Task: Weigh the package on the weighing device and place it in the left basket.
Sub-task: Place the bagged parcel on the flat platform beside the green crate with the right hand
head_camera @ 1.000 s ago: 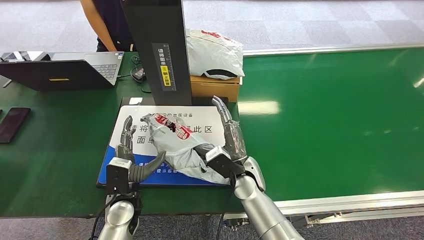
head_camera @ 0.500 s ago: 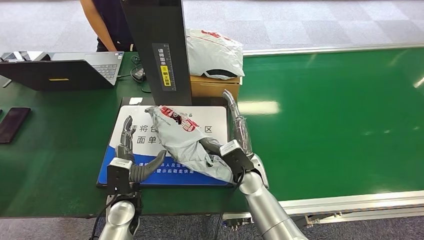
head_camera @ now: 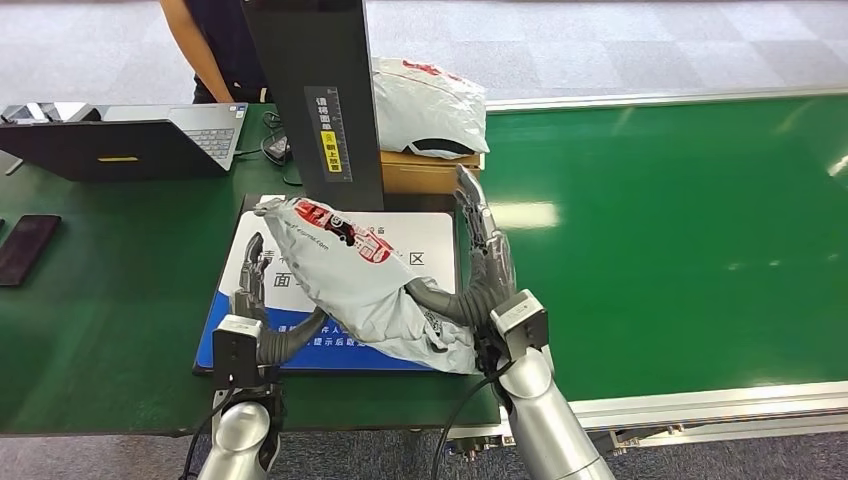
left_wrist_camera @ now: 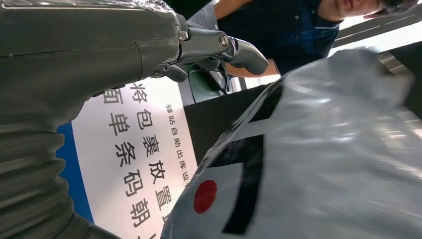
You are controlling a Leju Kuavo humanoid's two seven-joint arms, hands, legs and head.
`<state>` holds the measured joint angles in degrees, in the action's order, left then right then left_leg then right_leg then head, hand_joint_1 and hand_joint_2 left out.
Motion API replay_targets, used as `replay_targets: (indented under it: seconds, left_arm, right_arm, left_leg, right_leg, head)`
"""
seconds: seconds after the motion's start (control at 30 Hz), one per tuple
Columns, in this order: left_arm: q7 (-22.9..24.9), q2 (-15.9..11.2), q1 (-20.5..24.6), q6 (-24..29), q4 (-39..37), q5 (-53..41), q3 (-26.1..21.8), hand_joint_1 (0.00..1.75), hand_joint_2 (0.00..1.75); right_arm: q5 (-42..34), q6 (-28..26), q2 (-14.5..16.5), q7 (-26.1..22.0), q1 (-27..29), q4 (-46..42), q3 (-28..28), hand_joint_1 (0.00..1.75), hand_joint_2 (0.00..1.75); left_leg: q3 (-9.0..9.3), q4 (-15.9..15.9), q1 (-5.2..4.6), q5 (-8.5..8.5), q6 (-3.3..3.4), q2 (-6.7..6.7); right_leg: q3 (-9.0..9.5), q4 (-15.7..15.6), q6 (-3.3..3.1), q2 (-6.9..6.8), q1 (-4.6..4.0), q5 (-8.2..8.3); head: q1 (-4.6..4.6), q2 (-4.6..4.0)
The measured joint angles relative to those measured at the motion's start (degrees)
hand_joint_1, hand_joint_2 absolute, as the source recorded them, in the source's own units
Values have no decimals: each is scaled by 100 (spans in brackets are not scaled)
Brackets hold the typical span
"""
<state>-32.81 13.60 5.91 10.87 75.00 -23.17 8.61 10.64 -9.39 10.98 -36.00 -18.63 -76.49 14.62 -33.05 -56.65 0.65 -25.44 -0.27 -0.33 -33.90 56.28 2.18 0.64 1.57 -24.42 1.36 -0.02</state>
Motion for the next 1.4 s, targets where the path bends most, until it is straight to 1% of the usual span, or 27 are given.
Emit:
replay_targets:
  seconds: [0.13, 0.23, 0.37, 0.5, 0.57, 0.6, 0.63, 0.7, 0.73, 0.77, 0.83, 0.9, 0.97, 1.07, 1.2, 1.33, 1.4]
  left_arm:
    - [20, -3, -44, 13, 28, -1, -2, 0, 175]
    - [24, -5, -74, 13, 45, -2, -3, 0, 175]
    - [24, -8, -100, 12, 50, -2, -3, 0, 175]
    - [24, -9, -124, -3, 80, -3, -2, 0, 175]
    - [24, -9, -127, -16, 88, -7, 3, 0, 175]
    - [24, -9, -129, -23, 91, -12, 14, 0, 175]
    - [24, -9, -130, -27, 93, -21, 30, 0, 175]
    - [24, -9, -130, -24, 97, -54, 74, 0, 175]
    - [28, -9, -130, -14, 102, -67, 90, 0, 175]
    - [34, -10, -131, -3, 111, -75, 101, 0, 175]
    - [53, -13, -136, 20, 131, -73, 105, 0, 175]
    - [67, -15, -135, 30, 137, -66, 108, 0, 175]
    - [74, -15, -134, 32, 137, -58, 113, 0, 175]
    - [74, -15, -130, 31, 137, -50, 125, 0, 175]
    - [74, -15, -120, 13, 137, -40, 137, 0, 175]
    - [76, -17, -111, 1, 137, -16, 140, 0, 175]
    - [76, -17, -109, -4, 137, -9, 137, 0, 175]
  right_arm:
    - [-13, 76, -33, -21, 163, -430, 25, 0, 175]
    - [151, -33, -49, -45, 269, -737, 57, 0, 175]
    - [517, -377, -75, -70, 352, -1012, 95, 0, 175]
    - [1043, -969, -92, 34, 347, -1010, 97, 0, 175]
    - [1184, -1192, -101, 174, 227, -746, 76, 0, 175]
    - [1335, -1390, -103, 294, 100, -471, 45, 0, 175]
    - [1587, -1658, -105, 480, -86, -99, -1, 0, 175]
    - [2207, -2237, -121, 1015, -531, 908, -148, 0, 175]
    - [2420, -2394, -133, 1219, -740, 1395, -226, 0, 175]
    - [2516, -2440, -145, 1327, -904, 1811, -297, 0, 175]
    - [2399, -2198, -154, 1263, -1171, 2384, -410, 0, 175]
    - [2044, -1627, -150, 1068, -1345, 2745, -536, 0, 175]
    - [1731, -1093, -138, 875, -1413, 2911, -624, 0, 175]
    - [1504, -674, -110, 678, -1429, 2967, -637, 0, 175]
    - [1023, 73, -77, 435, -1310, 2679, -574, 0, 175]
    - [233, 1151, -72, 241, -1023, 2019, -439, 0, 175]
    - [-67, 1469, -72, 216, -903, 1698, -394, 0, 175]
  left_leg:
    - [0, 0, 0, 0, 0, 0]
    - [0, 0, 0, 0, 0, 0]
    - [0, 0, 0, 0, 0, 0]
    - [0, 1, 0, 0, 0, 0]
    - [1, 1, 0, 0, 0, 1]
    - [1, 1, 0, 0, 0, 2]
    - [2, 1, 0, 1, 0, 3]
    - [1, 0, 0, 9, 4, 0]
    - [-1, -1, 0, 14, 6, -4]
    - [-3, -2, -1, 18, 8, -7]
    - [-5, -2, -1, 20, 9, -9]
    - [-6, -2, -1, 20, 8, -9]
    - [-8, -1, -1, 19, 8, -9]
    - [-9, 1, -1, 17, 6, -7]
    - [-10, 2, 0, 16, 4, -7]
    - [-11, 2, 0, 15, 4, -7]
    - [-11, 2, 0, 15, 4, -7]
  right_leg:
    - [0, 0, 0, 0, 0, 0]
    - [0, 0, 0, 0, 0, 0]
    - [0, 0, 0, 0, 0, 0]
    - [0, 0, 0, 0, 0, 0]
    - [1, 0, 0, 1, 0, 1]
    - [1, 0, -1, 1, 0, 1]
    - [2, 0, -1, 2, 0, 3]
    - [4, 0, 0, -1, 1, 8]
    - [5, 0, 1, -5, 1, 11]
    - [4, 0, 2, -9, 1, 12]
    - [2, 0, 2, -12, 1, 14]
    - [1, 1, 1, -12, 0, 13]
    - [-2, 1, 0, -13, 0, 12]
    - [-7, 1, -3, -11, -1, 8]
    - [-10, 1, -3, -11, -1, 6]
    - [-10, 1, -4, -11, 0, 6]
    - [-10, 0, -4, -11, 0, 6]
  head:
    - [0, 0]
    - [0, 0]
    - [0, 0]
    - [-1, 0]
    - [-1, 0]
    - [0, 0]
    - [-1, 0]
    - [1, 0]
    - [0, 0]
    - [1, 0]
    - [-2, 0]
    - [-1, 0]
    - [-1, 0]
    - [-1, 0]
    - [-2, 0]
    - [0, 0]
    - [-1, 0]
